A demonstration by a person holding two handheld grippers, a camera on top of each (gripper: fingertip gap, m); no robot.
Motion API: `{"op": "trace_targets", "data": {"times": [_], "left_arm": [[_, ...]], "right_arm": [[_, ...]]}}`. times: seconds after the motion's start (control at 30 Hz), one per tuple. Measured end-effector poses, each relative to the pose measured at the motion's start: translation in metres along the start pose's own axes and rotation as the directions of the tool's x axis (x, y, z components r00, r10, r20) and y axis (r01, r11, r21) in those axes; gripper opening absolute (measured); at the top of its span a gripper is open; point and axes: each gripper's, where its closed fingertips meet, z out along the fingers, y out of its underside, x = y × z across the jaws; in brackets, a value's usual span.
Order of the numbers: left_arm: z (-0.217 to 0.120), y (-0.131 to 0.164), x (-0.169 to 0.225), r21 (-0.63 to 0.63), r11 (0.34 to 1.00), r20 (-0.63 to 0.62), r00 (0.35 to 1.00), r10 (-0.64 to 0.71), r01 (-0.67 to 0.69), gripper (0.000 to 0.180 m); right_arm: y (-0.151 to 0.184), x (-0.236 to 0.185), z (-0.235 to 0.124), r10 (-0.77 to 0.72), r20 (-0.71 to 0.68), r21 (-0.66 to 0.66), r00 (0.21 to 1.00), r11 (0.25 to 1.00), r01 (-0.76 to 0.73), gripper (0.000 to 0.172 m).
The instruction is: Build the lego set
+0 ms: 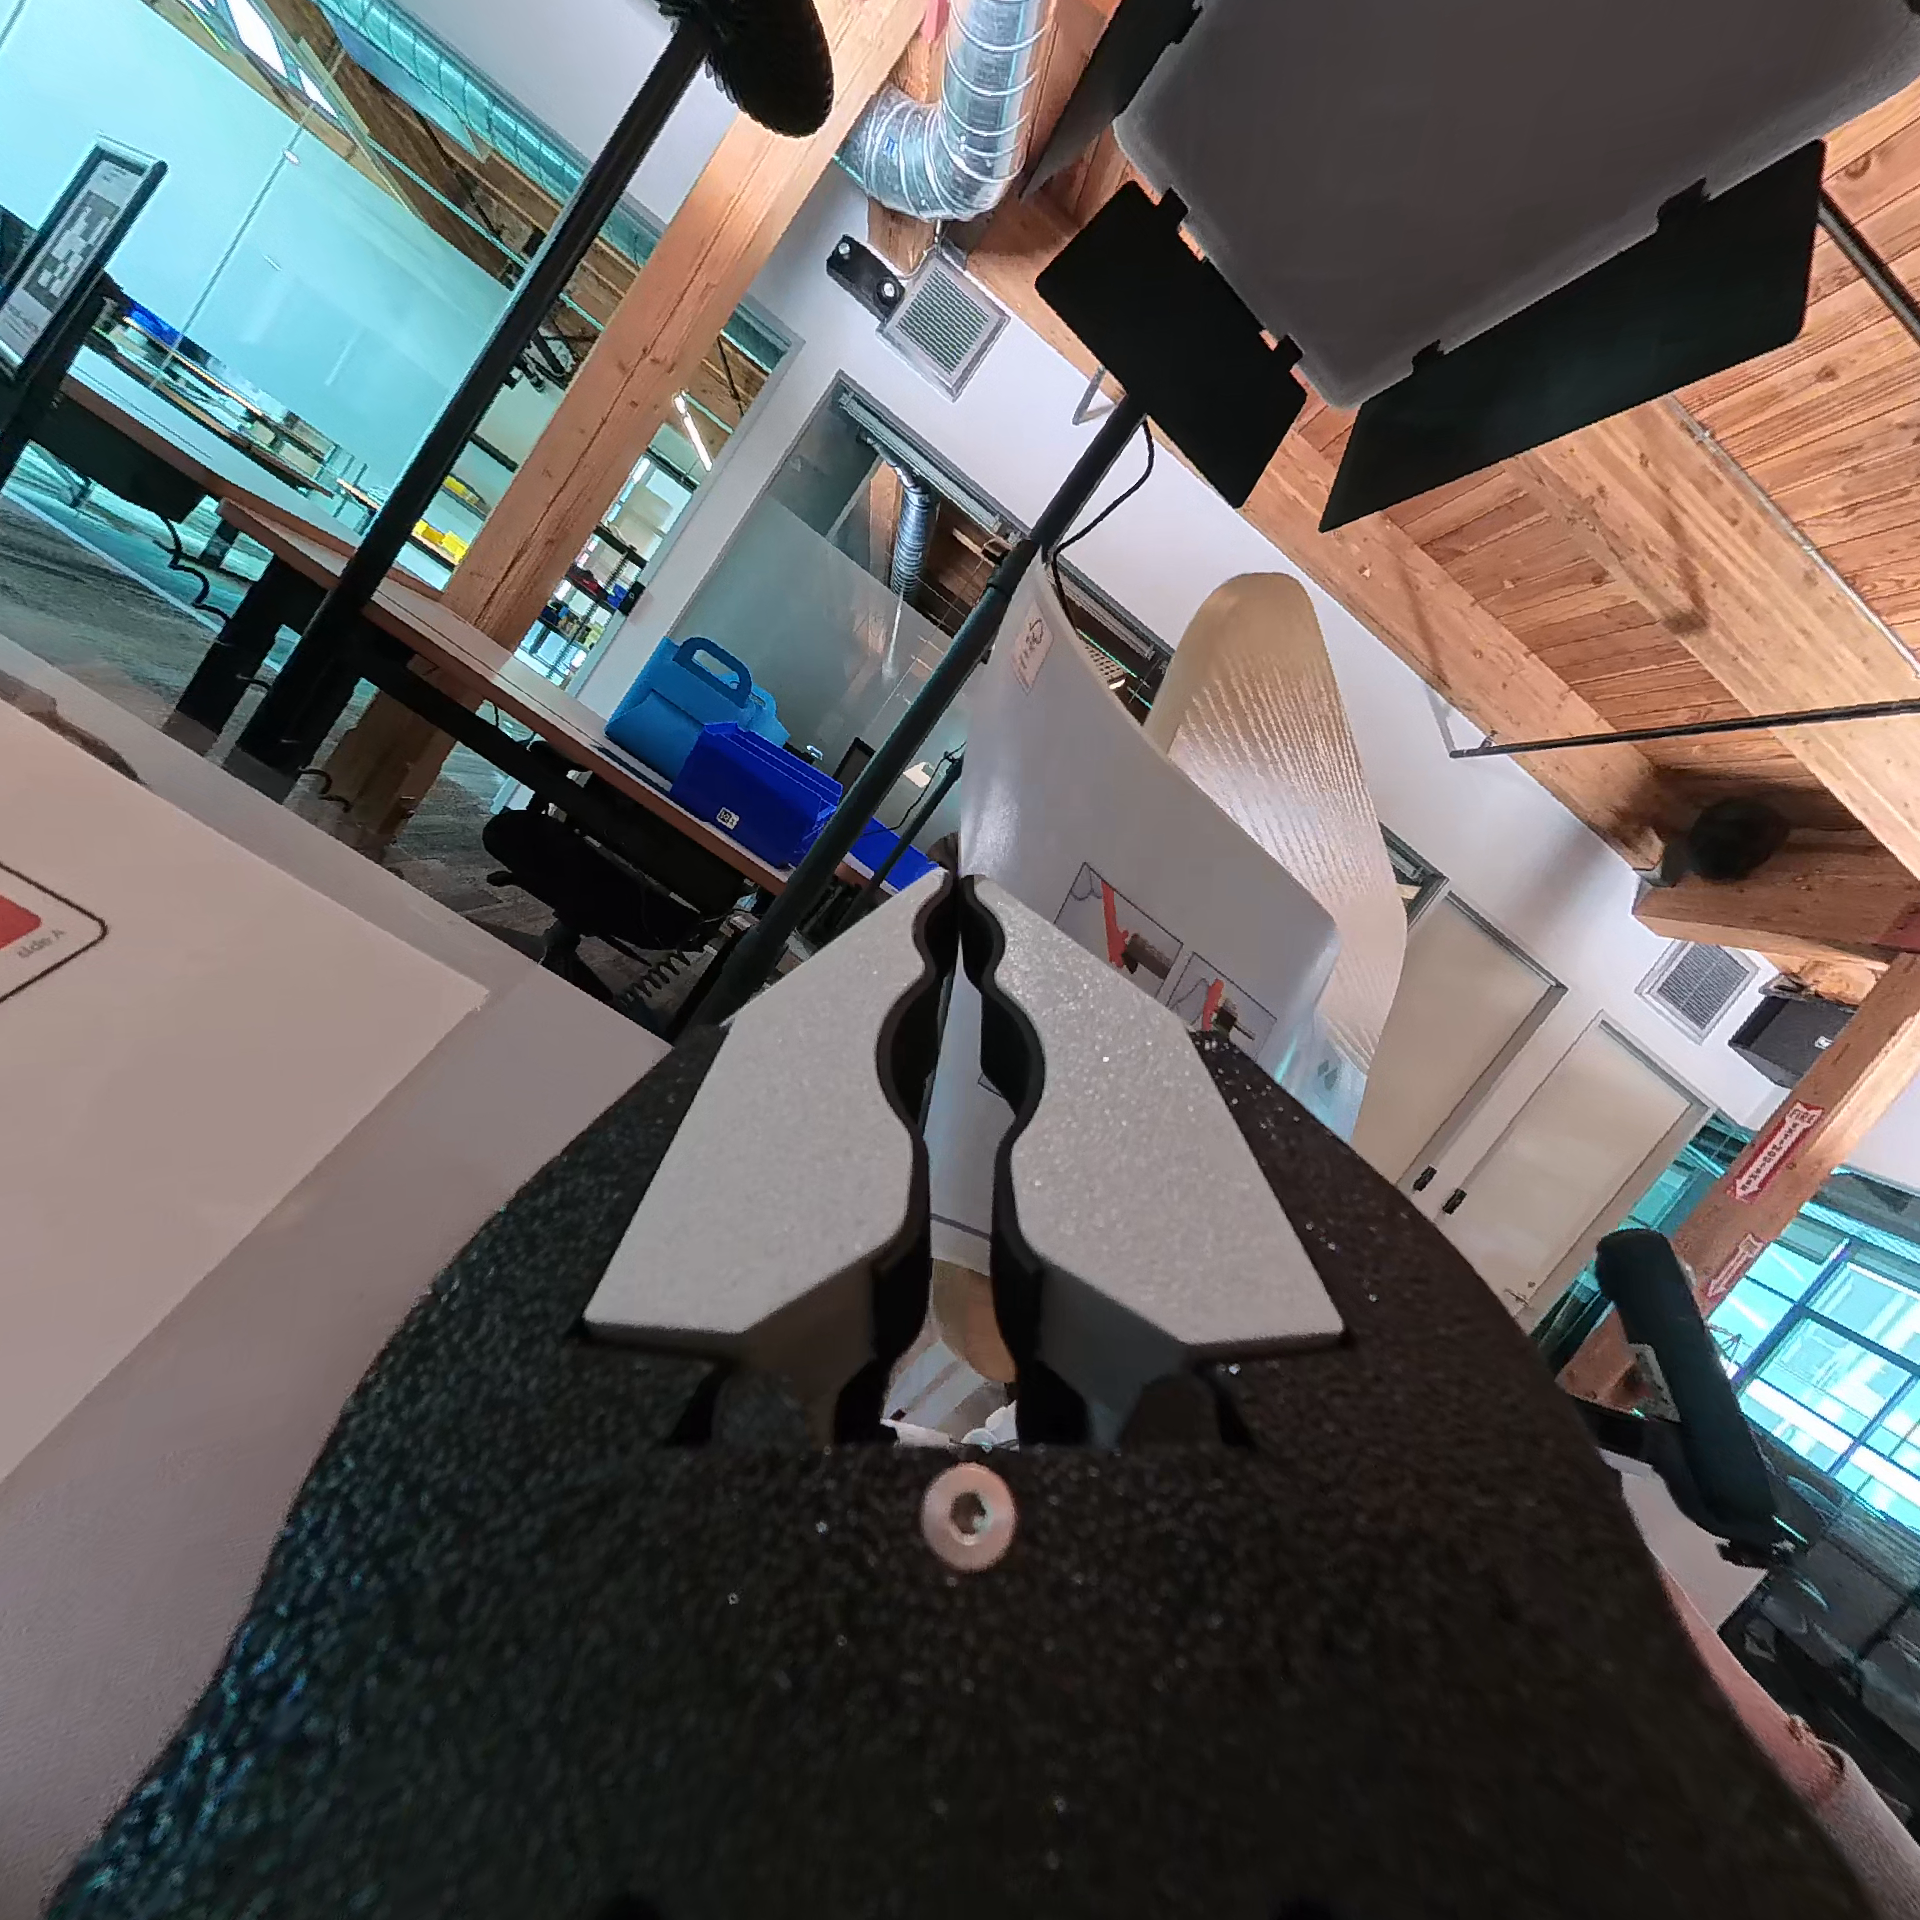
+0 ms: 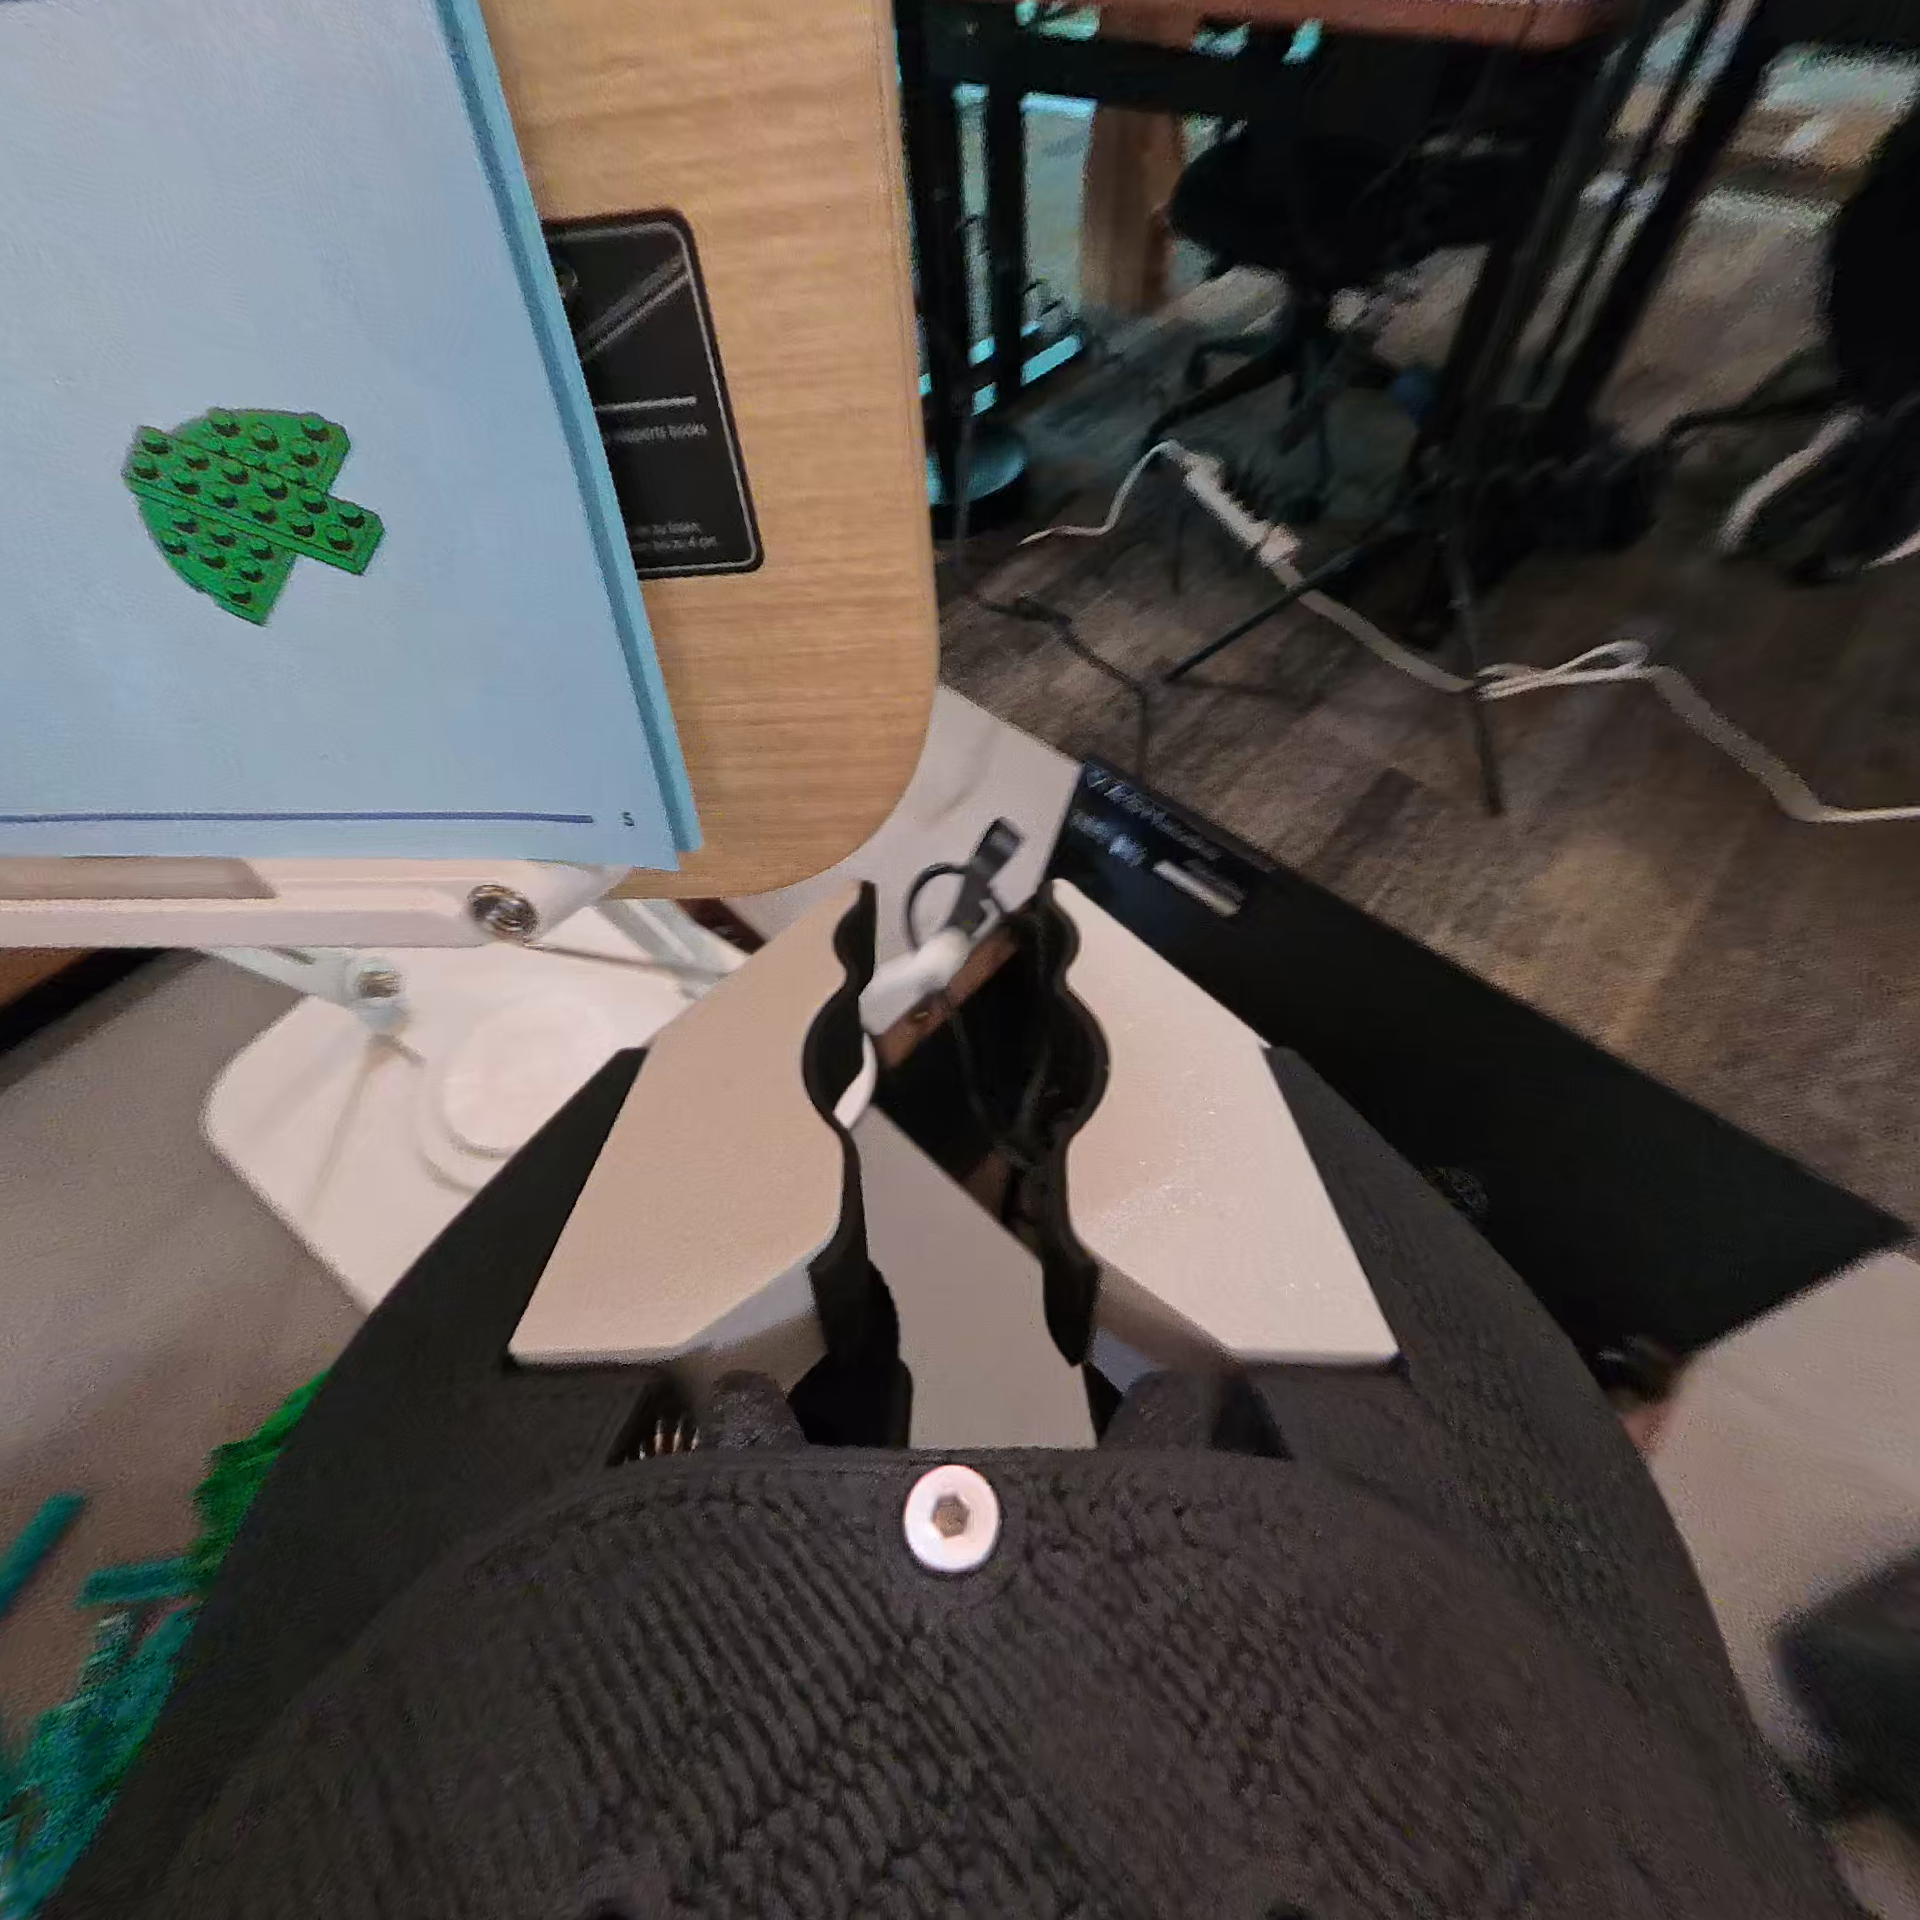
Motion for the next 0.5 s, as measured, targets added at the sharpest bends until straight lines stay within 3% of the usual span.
{"op": "trace_targets", "data": {"times": [0.1, 0.17, 0.33, 0.5], "left_arm": [[0.001, 0.001, 0.001, -0.003, 1.0, -0.002, 1.0, 0.004, -0.004, 0.0], [0.001, 0.002, 0.002, -0.005, 1.0, -0.004, 1.0, 0.003, -0.003, 0.0], [0.001, 0.003, 0.003, -0.009, 1.0, -0.009, 1.0, 0.002, -0.002, 0.0], [0.001, 0.001, 0.002, -0.007, 1.0, -0.014, 1.0, -0.009, 0.009, 0.0]], "right_arm": [[-0.031, 0.001, -0.024, -0.131, -0.109, 0.168, 0.985, 0.975, 0.148, 0.043], [-0.052, -0.025, -0.04, -0.204, -0.056, 0.295, 0.977, 0.932, 0.211, 0.045], [-0.035, -0.062, -0.016, -0.201, 0.138, 0.126, 0.97, 0.975, 0.184, 0.079], [-0.031, -0.066, -0.007, -0.142, 0.23, 0.075, 0.963, 0.989, 0.128, 0.057]]}}
